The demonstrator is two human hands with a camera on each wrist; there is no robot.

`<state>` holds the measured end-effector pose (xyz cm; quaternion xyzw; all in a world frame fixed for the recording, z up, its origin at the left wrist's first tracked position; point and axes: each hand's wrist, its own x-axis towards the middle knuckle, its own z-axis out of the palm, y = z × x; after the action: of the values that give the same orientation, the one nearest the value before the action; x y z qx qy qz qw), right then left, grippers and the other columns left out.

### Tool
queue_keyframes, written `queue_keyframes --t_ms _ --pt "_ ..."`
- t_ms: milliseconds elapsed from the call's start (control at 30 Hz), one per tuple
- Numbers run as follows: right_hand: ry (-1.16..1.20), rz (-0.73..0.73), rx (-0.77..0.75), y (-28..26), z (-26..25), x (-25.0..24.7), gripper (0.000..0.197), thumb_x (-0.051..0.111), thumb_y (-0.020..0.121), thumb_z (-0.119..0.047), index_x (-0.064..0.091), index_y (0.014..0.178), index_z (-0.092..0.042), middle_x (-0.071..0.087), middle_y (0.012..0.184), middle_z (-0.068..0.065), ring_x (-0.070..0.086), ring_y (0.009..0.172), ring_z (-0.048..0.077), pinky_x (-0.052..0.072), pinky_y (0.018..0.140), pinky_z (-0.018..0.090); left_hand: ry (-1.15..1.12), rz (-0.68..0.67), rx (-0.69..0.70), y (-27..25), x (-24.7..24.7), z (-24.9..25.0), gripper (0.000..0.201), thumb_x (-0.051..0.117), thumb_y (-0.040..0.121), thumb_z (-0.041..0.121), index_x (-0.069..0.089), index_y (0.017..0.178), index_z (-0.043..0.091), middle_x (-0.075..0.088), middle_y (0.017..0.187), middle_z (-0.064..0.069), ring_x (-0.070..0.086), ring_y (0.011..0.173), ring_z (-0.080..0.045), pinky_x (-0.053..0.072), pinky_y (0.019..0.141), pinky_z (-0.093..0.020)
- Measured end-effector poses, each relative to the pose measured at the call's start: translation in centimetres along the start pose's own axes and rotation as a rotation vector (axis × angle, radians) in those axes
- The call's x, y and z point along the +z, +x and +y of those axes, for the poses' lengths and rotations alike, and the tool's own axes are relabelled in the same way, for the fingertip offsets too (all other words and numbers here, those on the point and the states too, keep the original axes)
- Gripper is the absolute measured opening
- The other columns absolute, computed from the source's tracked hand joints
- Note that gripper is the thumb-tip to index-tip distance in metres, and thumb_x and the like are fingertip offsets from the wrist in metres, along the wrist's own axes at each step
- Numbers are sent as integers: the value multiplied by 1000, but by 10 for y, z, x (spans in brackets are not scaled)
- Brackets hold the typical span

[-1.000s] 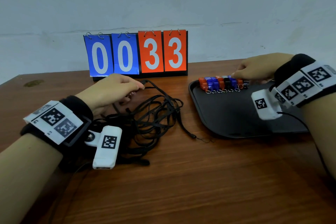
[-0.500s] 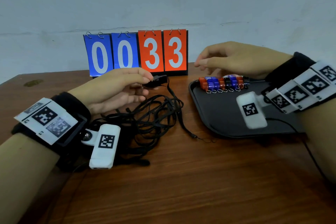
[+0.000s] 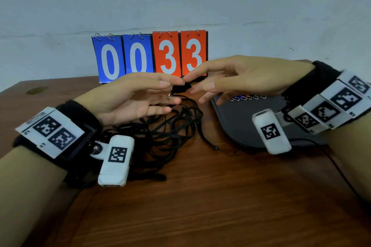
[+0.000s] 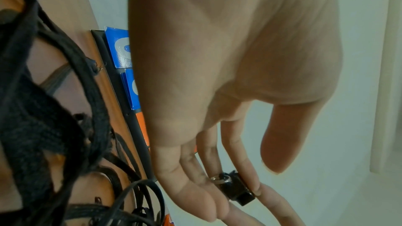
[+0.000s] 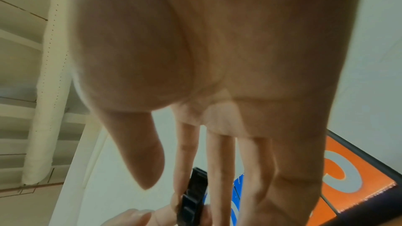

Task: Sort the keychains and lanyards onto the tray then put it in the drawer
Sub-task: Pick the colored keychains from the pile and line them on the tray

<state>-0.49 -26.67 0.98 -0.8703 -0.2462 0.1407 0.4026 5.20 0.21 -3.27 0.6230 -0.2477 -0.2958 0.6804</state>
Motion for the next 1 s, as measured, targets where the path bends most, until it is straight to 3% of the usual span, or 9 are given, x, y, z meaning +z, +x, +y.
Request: queue_keyframes --t_ms 167,333,500,600,733,800,900,1000 --pt "91 19 -13 2 3 0 45 60 92 -32 55 136 -32 68 130 -3 69 113 16 55 92 32 -21 12 23 -1 1 1 46 61 89 16 66 134 10 63 137 -7 66 121 -30 59 87 -32" --pt "136 36 -57 5 6 0 40 53 101 -16 54 139 -27 61 139 -3 67 117 18 56 93 33 -45 -18 39 -2 2 4 47 59 90 15 63 137 11 54 151 -10 66 121 -31 59 88 -31" --pt "144 109 -88 9 7 0 40 54 102 -12 55 138 -30 65 132 0 68 114 18 56 96 37 23 -84 47 -4 3 4 52 71 88 18 62 139 15 57 149 -3 65 124 -29 58 90 -31" --pt "149 154 -97 9 7 2 37 54 102 -10 59 134 -28 66 128 -1 69 112 19 56 96 37 61 -78 41 -3 8 4 46 55 93 14 62 139 13 61 145 -7 63 127 -33 59 91 -32" --pt "139 206 -97 9 7 1 32 54 101 -10 63 129 -22 66 117 -2 70 109 25 55 95 40 134 -117 28 -4 14 4 44 50 98 15 58 141 9 58 148 -6 63 127 -33 59 89 -33" --pt "128 230 -80 9 8 -3 30 55 101 -12 65 127 -22 64 117 0 71 107 24 57 94 39 200 -102 15 -4 14 5 38 53 100 20 64 135 11 63 142 -8 68 116 -26 60 83 -30" --pt "126 259 -44 7 11 -14 27 58 101 -15 67 125 -25 66 107 4 71 101 22 59 87 33 248 14 -60 -4 13 5 29 57 95 27 76 112 14 74 111 -6 70 83 -15 57 65 -24" --pt "113 305 26 2 17 -27 26 60 100 -18 69 122 -26 69 102 13 70 94 28 60 86 32 308 97 -156 -9 7 13 24 59 89 35 75 90 16 63 79 -3 57 59 -12 46 46 -19"
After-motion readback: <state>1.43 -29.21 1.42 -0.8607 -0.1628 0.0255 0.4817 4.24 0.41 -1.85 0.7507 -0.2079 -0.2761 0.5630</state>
